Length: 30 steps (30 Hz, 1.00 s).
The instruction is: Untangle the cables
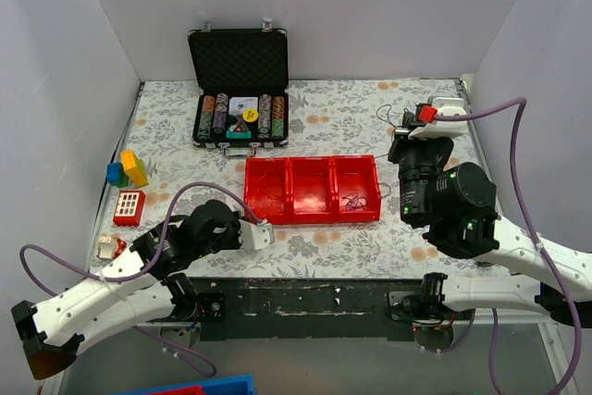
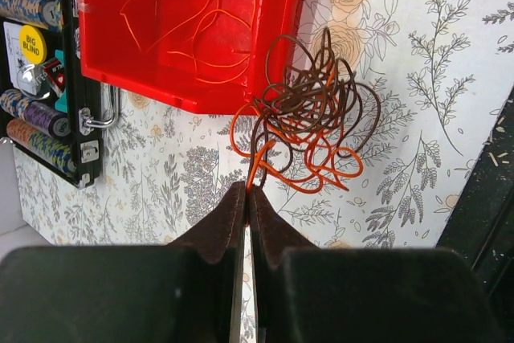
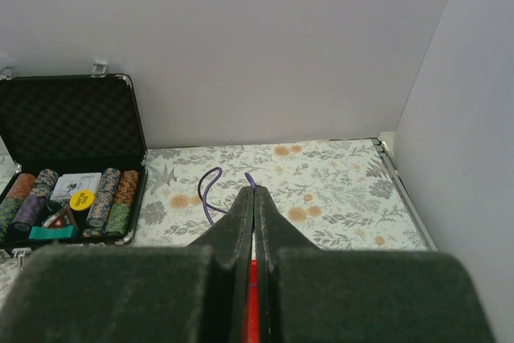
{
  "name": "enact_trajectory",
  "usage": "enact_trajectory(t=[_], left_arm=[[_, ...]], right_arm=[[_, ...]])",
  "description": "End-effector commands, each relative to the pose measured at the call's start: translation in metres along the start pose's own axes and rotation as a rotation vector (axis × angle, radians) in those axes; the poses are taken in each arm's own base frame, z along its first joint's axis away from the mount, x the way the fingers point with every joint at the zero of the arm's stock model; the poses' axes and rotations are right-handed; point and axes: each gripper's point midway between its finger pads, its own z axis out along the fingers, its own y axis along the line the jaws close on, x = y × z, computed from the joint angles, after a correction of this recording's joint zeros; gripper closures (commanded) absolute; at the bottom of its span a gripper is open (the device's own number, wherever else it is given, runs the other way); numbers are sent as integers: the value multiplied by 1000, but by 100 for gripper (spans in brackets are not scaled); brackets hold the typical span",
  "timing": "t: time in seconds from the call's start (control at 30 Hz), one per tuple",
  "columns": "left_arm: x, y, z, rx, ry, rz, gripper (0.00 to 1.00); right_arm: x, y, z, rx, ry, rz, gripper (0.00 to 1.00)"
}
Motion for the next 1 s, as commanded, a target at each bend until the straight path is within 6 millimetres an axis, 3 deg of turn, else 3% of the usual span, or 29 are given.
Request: enact_trajectory(t=[0.0, 0.27, 0.6, 0.77, 0.97], left_arm=[[-12, 4, -10, 16, -49, 8, 100], [-9, 1, -10, 23, -40, 10, 100], [-10, 2, -12, 25, -40, 10, 100], [-13, 4, -14, 27, -45, 8, 100], [-14, 4, -14, 30, -49, 11, 100]], right_arm=[[-15, -3, 5, 15, -40, 76, 99], [-16, 5, 10, 17, -50, 42, 99], [15, 21, 16, 15, -7, -9, 99], [58, 26, 23, 6, 72, -6, 99], [136, 28, 31, -23, 232, -1, 99]])
